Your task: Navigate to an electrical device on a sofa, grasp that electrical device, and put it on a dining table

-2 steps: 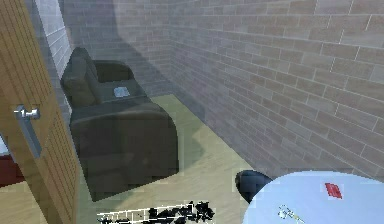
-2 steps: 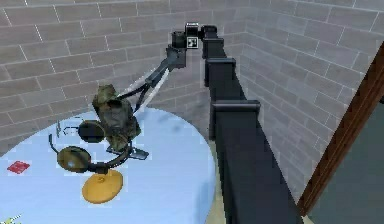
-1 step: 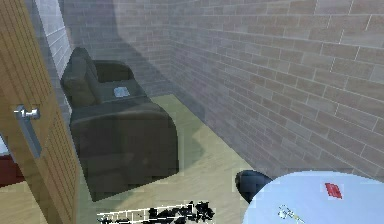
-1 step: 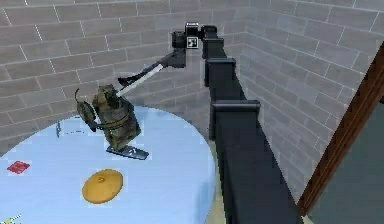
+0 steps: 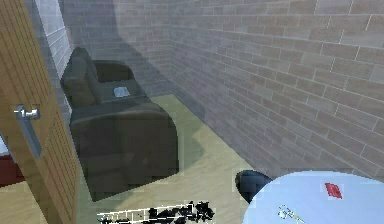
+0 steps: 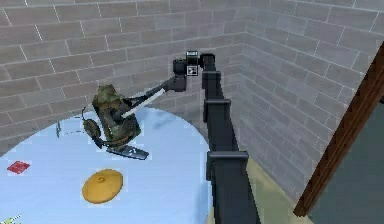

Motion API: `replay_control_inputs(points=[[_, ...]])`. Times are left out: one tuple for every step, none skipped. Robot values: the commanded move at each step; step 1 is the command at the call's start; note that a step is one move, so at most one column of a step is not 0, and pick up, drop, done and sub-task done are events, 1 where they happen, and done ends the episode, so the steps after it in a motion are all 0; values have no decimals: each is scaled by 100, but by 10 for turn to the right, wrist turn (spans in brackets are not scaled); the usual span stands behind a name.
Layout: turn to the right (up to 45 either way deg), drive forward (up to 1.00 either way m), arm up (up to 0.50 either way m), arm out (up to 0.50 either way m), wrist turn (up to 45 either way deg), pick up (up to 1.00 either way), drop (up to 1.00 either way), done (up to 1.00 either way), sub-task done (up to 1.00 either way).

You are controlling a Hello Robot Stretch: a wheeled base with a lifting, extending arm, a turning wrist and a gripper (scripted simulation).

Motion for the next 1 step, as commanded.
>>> replay_control_inputs(points=[[0, 0, -32, 0, 0, 0, 0, 0, 0]])
